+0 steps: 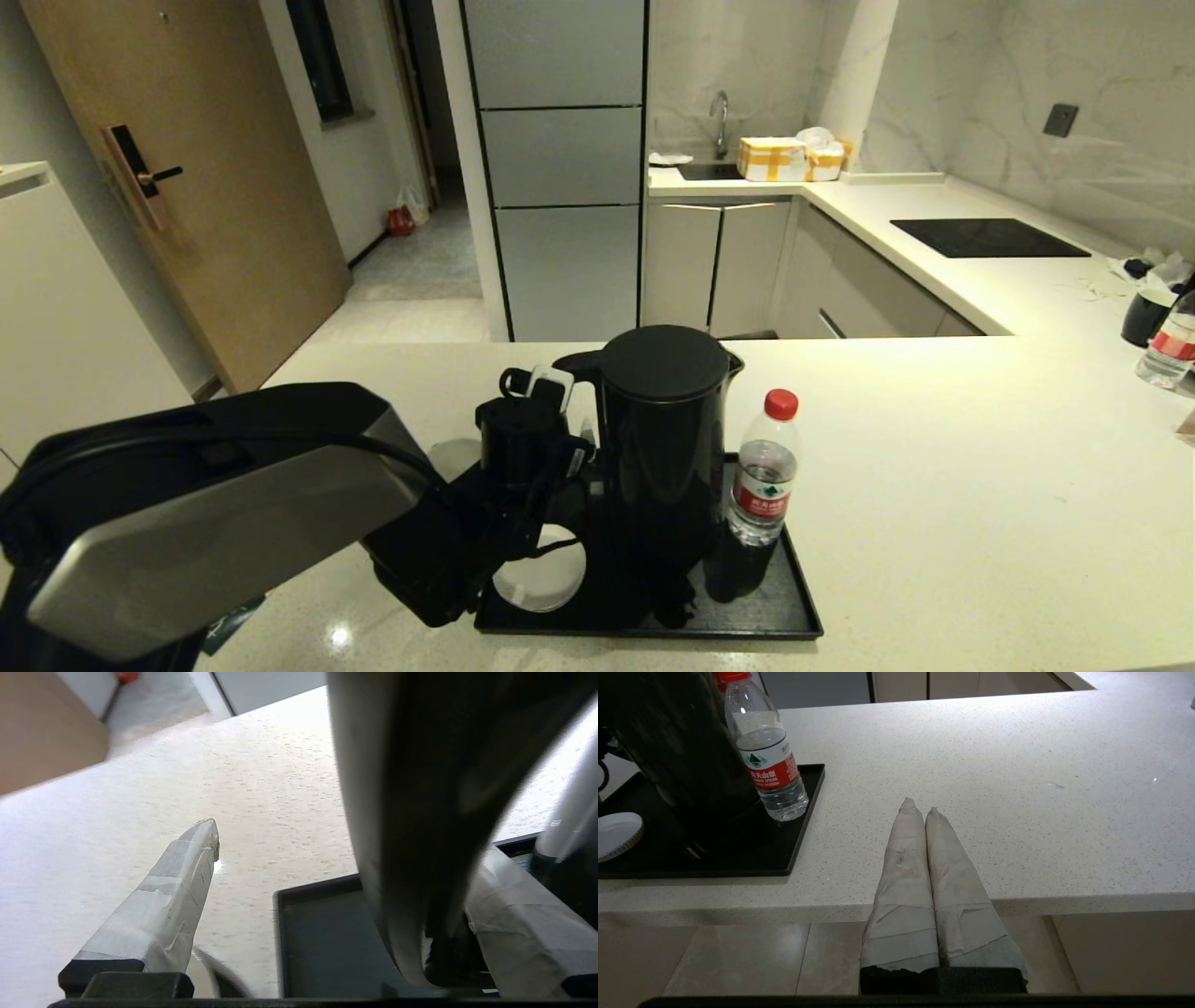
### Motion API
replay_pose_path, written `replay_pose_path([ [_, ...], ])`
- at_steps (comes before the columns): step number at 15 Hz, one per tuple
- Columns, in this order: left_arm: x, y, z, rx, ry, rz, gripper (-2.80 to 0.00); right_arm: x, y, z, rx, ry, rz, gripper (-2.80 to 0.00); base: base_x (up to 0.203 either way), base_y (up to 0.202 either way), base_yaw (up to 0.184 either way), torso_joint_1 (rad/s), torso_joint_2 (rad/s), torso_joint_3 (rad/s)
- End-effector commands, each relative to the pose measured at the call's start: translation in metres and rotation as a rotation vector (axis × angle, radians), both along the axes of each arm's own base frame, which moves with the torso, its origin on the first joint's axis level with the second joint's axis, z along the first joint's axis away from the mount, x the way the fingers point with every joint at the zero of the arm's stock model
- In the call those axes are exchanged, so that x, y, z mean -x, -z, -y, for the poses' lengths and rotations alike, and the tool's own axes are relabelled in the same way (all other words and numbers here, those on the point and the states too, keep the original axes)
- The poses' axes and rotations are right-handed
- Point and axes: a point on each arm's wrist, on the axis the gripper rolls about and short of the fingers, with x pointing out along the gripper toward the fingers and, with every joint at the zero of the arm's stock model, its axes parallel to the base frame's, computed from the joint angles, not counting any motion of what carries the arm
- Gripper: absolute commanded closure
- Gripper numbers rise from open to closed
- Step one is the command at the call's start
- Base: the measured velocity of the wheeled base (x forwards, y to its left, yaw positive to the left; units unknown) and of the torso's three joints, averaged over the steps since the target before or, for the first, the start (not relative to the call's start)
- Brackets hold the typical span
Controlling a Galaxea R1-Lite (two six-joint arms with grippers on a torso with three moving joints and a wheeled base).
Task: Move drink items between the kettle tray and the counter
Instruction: Return the kettle to its original position
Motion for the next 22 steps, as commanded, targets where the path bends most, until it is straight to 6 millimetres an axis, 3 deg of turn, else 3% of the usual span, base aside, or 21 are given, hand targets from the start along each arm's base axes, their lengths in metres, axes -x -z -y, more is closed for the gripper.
replay_pose_path([
  [1, 0.001, -0.015, -0.001, -0.001, -0.011, 0.038, -2.8, 0.0, 0.0, 0.0, 0.0, 0.0, -0.001, 0.0, 0.0, 0.0, 0.0, 0.0, 0.0, 0.0],
  [16, -0.001, -0.016, -0.008, -0.004, -0.031, 0.039, -2.8, 0.0, 0.0, 0.0, 0.0, 0.0, -0.002, 0.0, 0.0, 0.0, 0.0, 0.0, 0.0, 0.0],
  [22, -0.008, -0.025, -0.023, -0.026, -0.068, 0.056, -2.8, 0.0, 0.0, 0.0, 0.0, 0.0, -0.001, 0.0, 0.0, 0.0, 0.0, 0.0, 0.0, 0.0],
])
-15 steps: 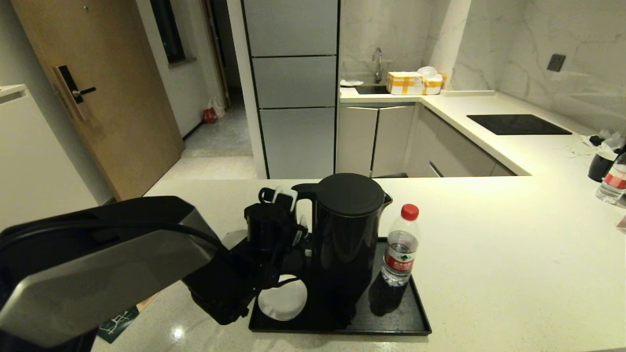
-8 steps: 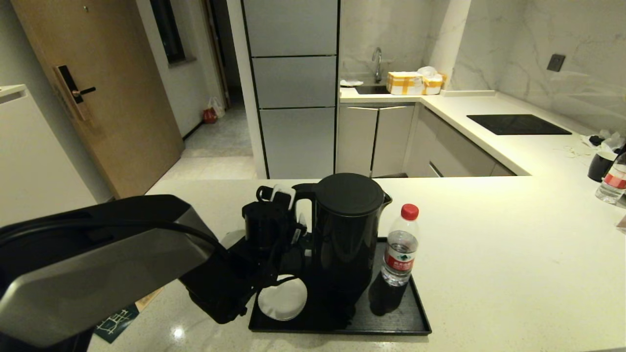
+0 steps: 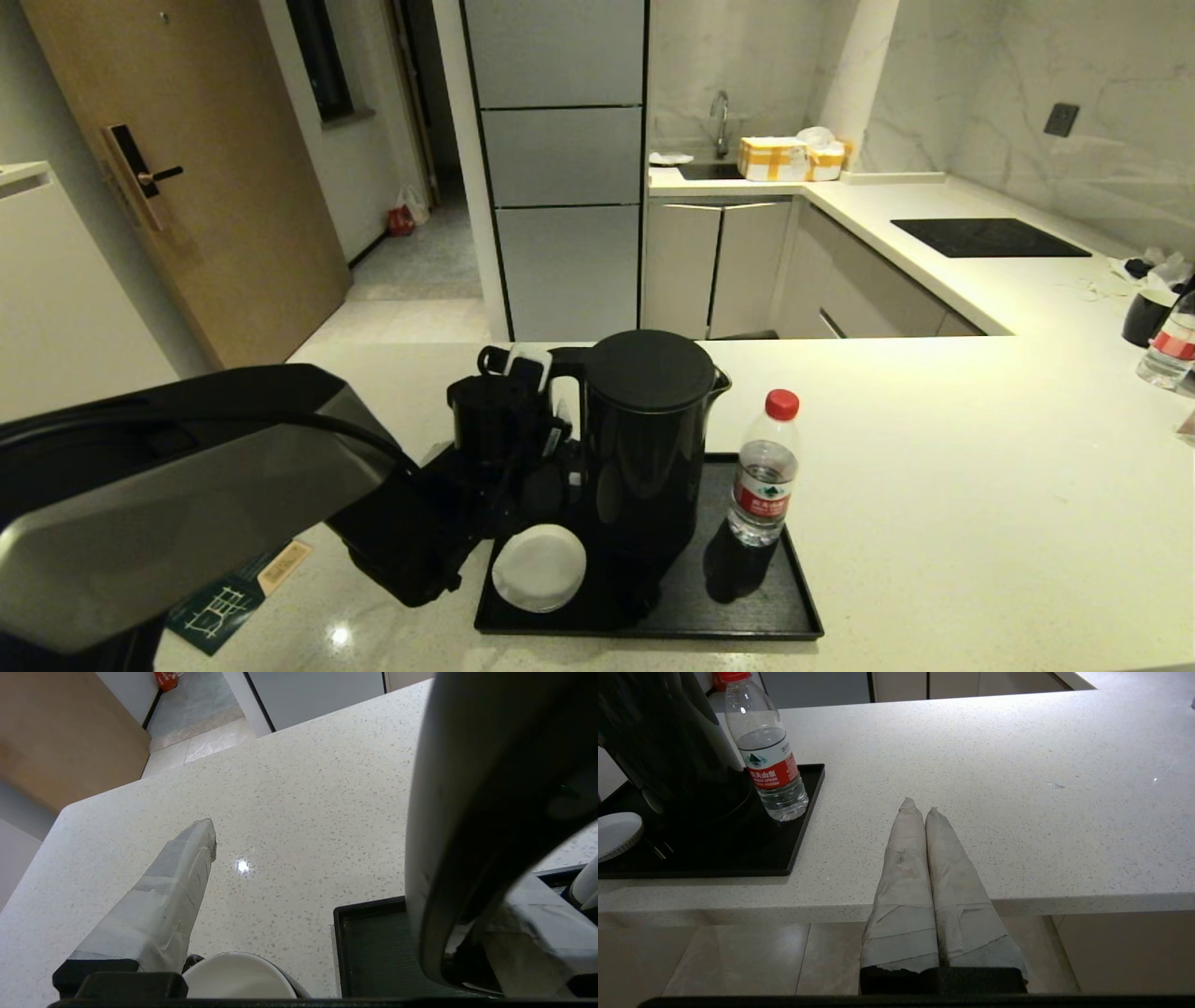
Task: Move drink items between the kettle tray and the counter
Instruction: Return the kettle to its original position
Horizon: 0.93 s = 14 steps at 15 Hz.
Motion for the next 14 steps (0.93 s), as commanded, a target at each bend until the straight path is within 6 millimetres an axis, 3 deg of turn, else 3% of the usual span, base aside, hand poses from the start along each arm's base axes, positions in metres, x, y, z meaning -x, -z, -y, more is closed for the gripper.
replay_pose_path([
  [1, 0.0, -0.005, -0.003, 0.006, -0.01, 0.014, -2.8, 0.0, 0.0, 0.0, 0.0, 0.0, 0.0, 0.0, 0.0, 0.0, 0.0, 0.0, 0.0, 0.0],
  [6, 0.009, -0.014, -0.007, 0.019, 0.007, 0.026, -2.8, 0.0, 0.0, 0.0, 0.0, 0.0, -0.001, 0.0, 0.0, 0.0, 0.0, 0.0, 0.0, 0.0],
  [12, 0.021, -0.009, -0.004, 0.023, 0.036, 0.002, -2.8, 0.0, 0.0, 0.0, 0.0, 0.0, -0.001, 0.0, 0.0, 0.0, 0.0, 0.0, 0.0, 0.0],
  [14, 0.041, -0.014, -0.003, 0.05, 0.063, -0.006, -2.8, 0.0, 0.0, 0.0, 0.0, 0.0, -0.002, 0.0, 0.0, 0.0, 0.0, 0.0, 0.0, 0.0],
])
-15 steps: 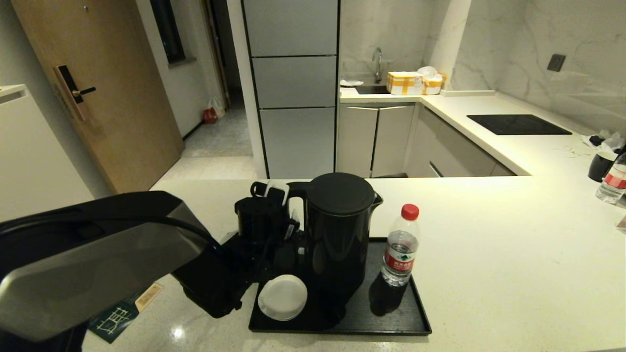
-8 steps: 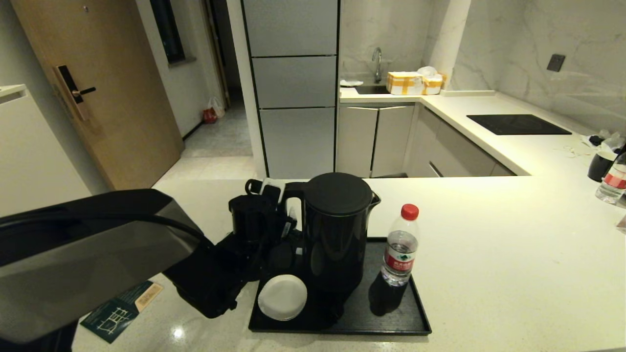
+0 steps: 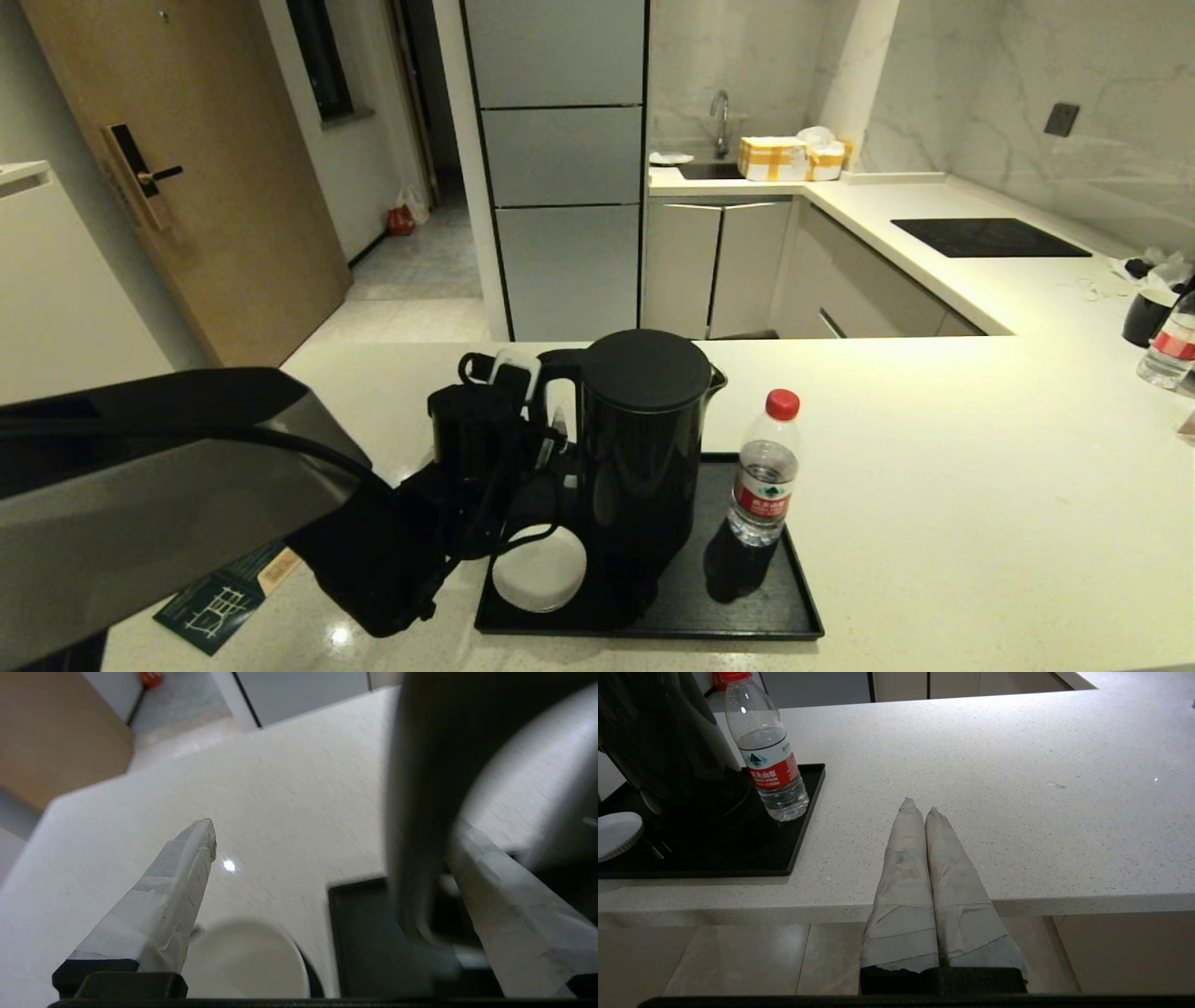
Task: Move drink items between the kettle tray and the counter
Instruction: Return the kettle to its original position, then return the tea cup to its original position
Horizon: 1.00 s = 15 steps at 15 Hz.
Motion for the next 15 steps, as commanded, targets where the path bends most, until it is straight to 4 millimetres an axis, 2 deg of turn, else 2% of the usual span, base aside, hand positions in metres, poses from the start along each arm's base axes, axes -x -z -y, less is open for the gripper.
replay_pose_path([
  [1, 0.017, -0.01, 0.001, 0.023, 0.024, 0.01, -2.8, 0.0, 0.0, 0.0, 0.0, 0.0, -0.002, 0.0, 0.0, 0.0, 0.0, 0.0, 0.0, 0.0],
  [6, 0.033, -0.023, 0.0, 0.05, 0.041, 0.027, -2.8, 0.0, 0.0, 0.0, 0.0, 0.0, -0.002, 0.0, 0.0, 0.0, 0.0, 0.0, 0.0, 0.0],
  [8, 0.043, -0.036, -0.007, 0.064, 0.039, 0.045, -2.8, 0.0, 0.0, 0.0, 0.0, 0.0, 0.0, 0.0, 0.0, 0.0, 0.0, 0.0, 0.0, 0.0],
  [9, 0.045, -0.036, -0.008, 0.063, 0.038, 0.044, -2.8, 0.0, 0.0, 0.0, 0.0, 0.0, 0.0, 0.0, 0.0, 0.0, 0.0, 0.0, 0.0, 0.0],
  [11, 0.058, -0.053, -0.019, 0.084, 0.032, 0.073, -2.8, 0.0, 0.0, 0.0, 0.0, 0.0, -0.002, 0.0, 0.0, 0.0, 0.0, 0.0, 0.0, 0.0],
  [15, 0.099, -0.09, -0.054, 0.128, -0.018, 0.144, -2.8, 0.0, 0.0, 0.0, 0.0, 0.0, -0.002, 0.0, 0.0, 0.0, 0.0, 0.0, 0.0, 0.0],
])
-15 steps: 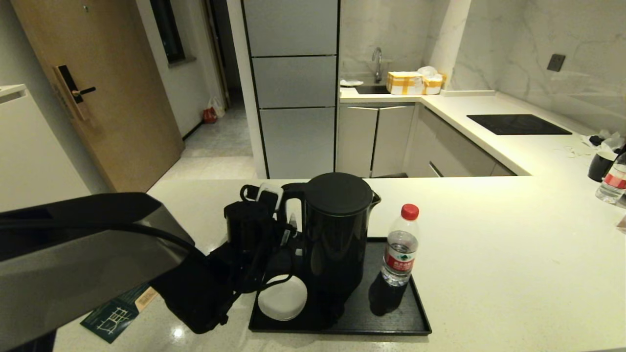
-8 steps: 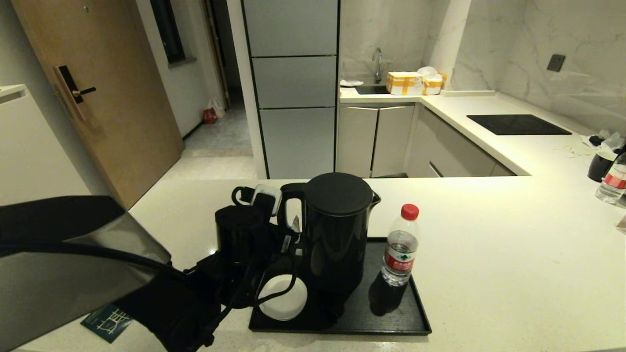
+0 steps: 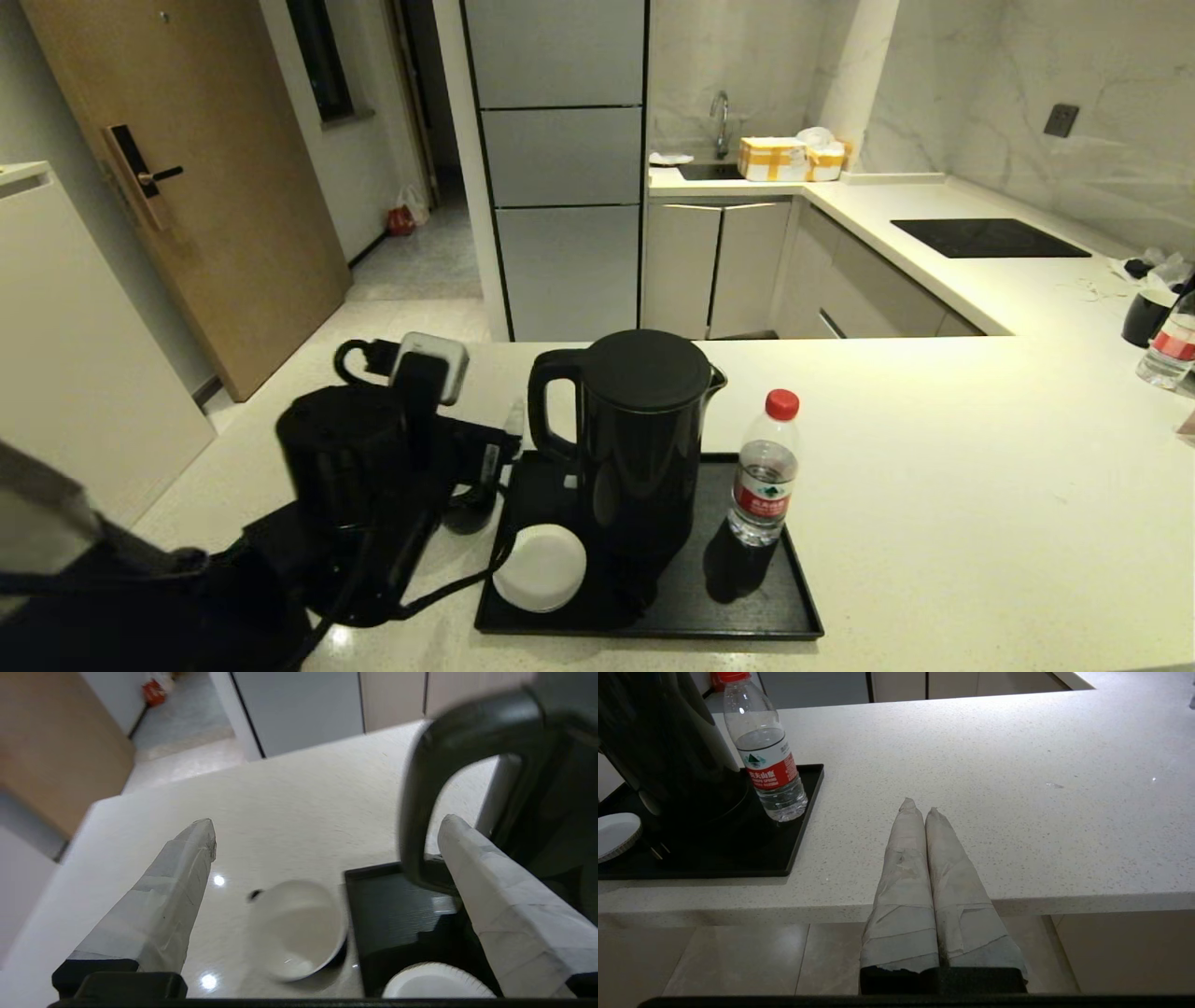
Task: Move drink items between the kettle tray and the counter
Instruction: Return the tea cup to its original position
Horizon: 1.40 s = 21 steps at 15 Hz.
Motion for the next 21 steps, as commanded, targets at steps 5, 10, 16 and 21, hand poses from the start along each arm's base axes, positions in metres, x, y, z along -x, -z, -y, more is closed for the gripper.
replay_pose_path([
  [5, 0.075, -0.094, -0.085, 0.128, -0.167, 0.148, -2.8, 0.0, 0.0, 0.0, 0.0, 0.0, -0.001, 0.0, 0.0, 0.0, 0.0, 0.0, 0.0, 0.0],
  [10, 0.181, -0.141, -0.15, 0.222, -0.282, -0.094, -2.8, 0.0, 0.0, 0.0, 0.0, 0.0, -0.002, 0.0, 0.0, 0.0, 0.0, 0.0, 0.0, 0.0],
  [16, 0.208, -0.128, -0.162, 0.219, -0.311, -0.184, -2.8, 0.0, 0.0, 0.0, 0.0, 0.0, 0.0, 0.0, 0.0, 0.0, 0.0, 0.0, 0.0, 0.0],
  [21, 0.212, -0.079, -0.159, 0.139, -0.172, -0.571, -2.8, 0.0, 0.0, 0.0, 0.0, 0.0, 0.0, 0.0, 0.0, 0.0, 0.0, 0.0, 0.0, 0.0],
])
